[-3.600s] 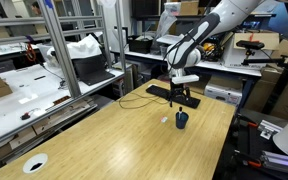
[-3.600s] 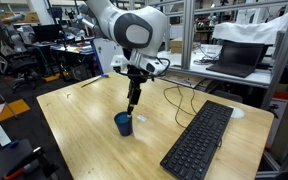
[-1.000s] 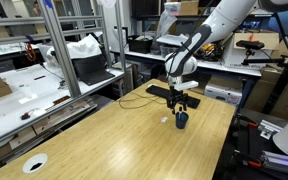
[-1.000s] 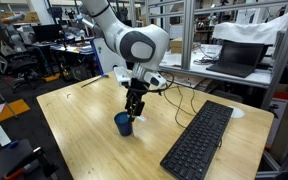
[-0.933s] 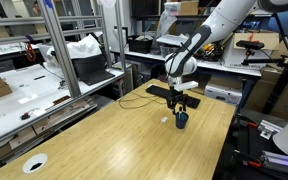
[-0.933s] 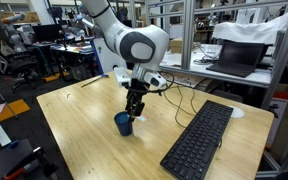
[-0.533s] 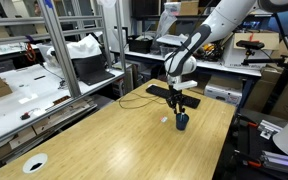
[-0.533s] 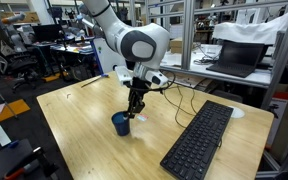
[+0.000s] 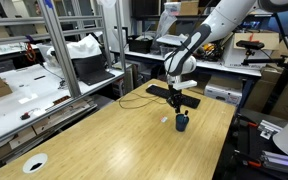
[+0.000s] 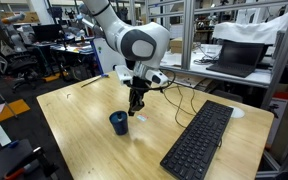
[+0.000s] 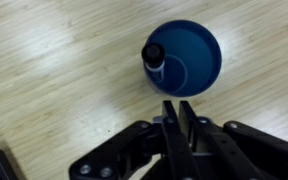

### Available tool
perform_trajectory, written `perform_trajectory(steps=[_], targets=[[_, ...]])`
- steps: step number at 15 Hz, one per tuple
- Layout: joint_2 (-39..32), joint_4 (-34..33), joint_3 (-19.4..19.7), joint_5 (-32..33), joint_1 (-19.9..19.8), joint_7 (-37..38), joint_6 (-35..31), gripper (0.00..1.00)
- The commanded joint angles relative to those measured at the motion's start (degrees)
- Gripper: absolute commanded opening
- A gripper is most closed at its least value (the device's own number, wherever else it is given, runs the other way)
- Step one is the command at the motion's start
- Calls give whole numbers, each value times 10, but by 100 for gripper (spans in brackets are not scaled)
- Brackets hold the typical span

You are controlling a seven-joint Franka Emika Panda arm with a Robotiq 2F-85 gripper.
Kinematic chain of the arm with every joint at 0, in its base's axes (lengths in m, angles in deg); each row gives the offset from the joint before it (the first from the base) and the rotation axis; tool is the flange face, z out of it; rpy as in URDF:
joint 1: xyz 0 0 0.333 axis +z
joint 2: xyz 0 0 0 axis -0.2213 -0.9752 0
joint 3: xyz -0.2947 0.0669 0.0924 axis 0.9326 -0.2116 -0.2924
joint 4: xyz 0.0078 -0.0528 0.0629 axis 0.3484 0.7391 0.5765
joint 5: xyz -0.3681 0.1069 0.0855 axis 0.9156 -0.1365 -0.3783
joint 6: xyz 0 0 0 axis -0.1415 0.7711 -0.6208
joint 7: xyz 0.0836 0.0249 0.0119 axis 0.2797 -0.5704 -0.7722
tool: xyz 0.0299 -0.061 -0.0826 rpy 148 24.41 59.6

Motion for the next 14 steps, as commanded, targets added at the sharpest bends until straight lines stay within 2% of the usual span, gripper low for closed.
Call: perform_trajectory(steps=[1,9,14], targets=[[28,12,-5,2,0,3,11,45],[98,44,-5,0,13,40,41,98],[136,83,-5,-2,20,67,64,100]])
